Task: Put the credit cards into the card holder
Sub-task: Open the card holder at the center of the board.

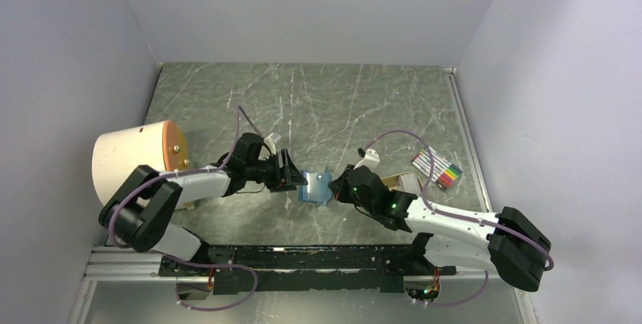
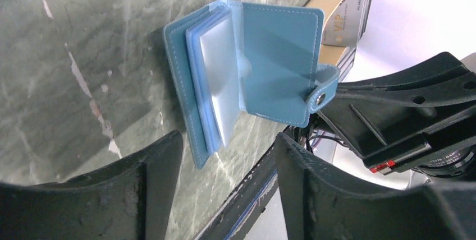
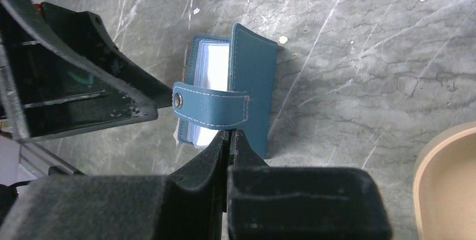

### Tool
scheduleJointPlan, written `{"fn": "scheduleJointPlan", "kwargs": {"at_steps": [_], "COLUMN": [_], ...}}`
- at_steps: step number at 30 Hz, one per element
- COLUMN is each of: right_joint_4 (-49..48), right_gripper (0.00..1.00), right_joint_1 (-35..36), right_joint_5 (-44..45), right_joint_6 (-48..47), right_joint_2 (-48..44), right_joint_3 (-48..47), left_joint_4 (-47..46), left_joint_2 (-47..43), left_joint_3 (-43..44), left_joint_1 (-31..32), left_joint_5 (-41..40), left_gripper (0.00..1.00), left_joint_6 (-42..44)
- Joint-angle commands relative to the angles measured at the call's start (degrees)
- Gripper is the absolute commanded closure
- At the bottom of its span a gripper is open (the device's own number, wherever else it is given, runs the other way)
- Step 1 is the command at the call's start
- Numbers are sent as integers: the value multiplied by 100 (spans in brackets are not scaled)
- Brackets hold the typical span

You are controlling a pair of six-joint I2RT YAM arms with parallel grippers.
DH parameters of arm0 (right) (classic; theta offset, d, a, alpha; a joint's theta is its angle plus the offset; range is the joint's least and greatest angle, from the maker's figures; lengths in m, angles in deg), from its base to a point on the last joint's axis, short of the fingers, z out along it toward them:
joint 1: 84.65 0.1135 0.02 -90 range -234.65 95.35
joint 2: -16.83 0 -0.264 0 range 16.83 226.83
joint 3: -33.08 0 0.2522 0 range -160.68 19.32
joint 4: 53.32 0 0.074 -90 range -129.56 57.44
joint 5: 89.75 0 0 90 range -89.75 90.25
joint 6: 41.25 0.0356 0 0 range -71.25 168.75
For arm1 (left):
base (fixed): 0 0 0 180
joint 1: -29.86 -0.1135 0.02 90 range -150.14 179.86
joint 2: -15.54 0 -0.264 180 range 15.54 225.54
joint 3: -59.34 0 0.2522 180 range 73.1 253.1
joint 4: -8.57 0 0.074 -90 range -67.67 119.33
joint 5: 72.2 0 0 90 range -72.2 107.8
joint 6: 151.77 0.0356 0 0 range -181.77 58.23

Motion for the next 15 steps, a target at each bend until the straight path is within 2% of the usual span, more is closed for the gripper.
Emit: {"fn": "scheduleJointPlan", "kwargs": {"at_steps": [1, 7, 12, 15], "right_joint_4": [-99, -167, -208, -226], "right_gripper": [100, 100, 100, 100], "right_joint_1": [-110, -206, -243, -295], "right_joint_5": [-163, -322, -395, -438], "right_joint_6": [2, 13, -1, 10], "right_joint_2": [-94, -109, -96, -91], "right_joint_3": [122, 183, 192, 223], "left_joint_4": [-971, -1258, -1296, -1556], "left_joint_2": [380, 657, 856, 967], "left_joint_3": [65, 134, 223, 180], "left_joint_1": [21, 26, 24, 25], "left_joint_5": [388, 512, 546, 643], "left_gripper": [38, 51, 49, 51], "left_joint_6": [37, 157, 237, 180]}}
